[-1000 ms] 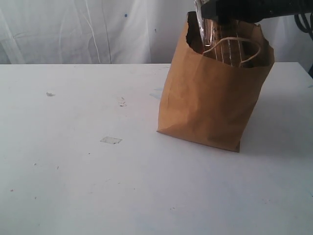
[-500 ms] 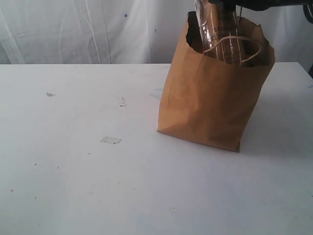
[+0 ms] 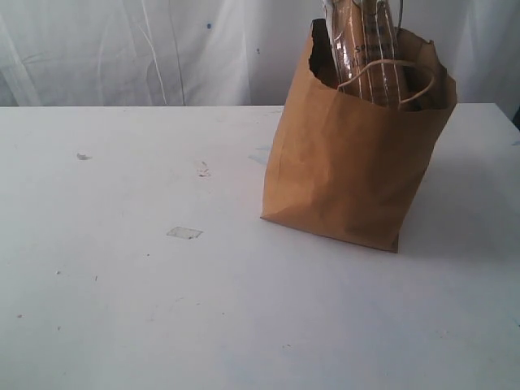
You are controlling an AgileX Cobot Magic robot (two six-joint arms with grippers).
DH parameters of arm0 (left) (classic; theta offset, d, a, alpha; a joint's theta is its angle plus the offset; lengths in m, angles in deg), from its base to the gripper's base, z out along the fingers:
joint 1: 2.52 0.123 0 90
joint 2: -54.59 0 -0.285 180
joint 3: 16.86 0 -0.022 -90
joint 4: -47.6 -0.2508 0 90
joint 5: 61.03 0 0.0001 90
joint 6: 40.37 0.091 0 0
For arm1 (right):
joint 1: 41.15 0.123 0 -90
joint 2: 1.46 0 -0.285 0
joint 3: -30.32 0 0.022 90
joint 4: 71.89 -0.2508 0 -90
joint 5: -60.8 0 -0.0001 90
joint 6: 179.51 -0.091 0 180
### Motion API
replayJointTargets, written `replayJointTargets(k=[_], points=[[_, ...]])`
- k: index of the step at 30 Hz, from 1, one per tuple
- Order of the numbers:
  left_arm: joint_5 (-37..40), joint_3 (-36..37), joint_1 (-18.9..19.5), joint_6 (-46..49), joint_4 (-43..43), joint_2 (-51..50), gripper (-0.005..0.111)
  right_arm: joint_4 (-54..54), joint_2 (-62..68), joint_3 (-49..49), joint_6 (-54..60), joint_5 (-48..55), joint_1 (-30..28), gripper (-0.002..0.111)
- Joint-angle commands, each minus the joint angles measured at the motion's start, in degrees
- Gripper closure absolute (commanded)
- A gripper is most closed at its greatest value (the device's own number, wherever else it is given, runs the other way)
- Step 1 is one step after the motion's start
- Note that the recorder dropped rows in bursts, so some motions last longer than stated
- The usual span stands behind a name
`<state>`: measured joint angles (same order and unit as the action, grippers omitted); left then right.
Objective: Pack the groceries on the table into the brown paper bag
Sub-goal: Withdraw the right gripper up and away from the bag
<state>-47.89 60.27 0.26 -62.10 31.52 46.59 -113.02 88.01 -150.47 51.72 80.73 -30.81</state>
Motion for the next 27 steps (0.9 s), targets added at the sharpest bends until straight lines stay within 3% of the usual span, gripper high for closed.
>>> replayJointTargets(k=[1,7,12,15,22,27], points=[[0.1,0.1,-0.2,0.0,-0.2,0.2,0.107,14.1,-1.1,0.1,-7.4,4.3,-1.3,0.108],[0.1,0.1,-0.2,0.0,-0.2,0.2,0.107,31.9,-1.1,1.5,-33.6,5.6,-7.8,0.108],[0.1,0.1,-0.2,0.0,-0.2,0.2,0.107,36.3,-1.7,6.8,-47.5,10.6,-15.1,0.108],[0.1,0.1,-0.2,0.0,-0.2,0.2,0.107,36.3,-4.6,16.5,-51.6,6.0,-17.9,0.108],[0.1,0.1,-0.2,0.0,-0.2,0.2,0.107,35.2,-19.2,45.1,-55.1,-19.9,-18.9,0.108],[0.1,0.1,-0.2,0.0,-0.2,0.2,0.107,35.2,-30.2,55.9,-57.7,-17.9,-18.9,0.108]])
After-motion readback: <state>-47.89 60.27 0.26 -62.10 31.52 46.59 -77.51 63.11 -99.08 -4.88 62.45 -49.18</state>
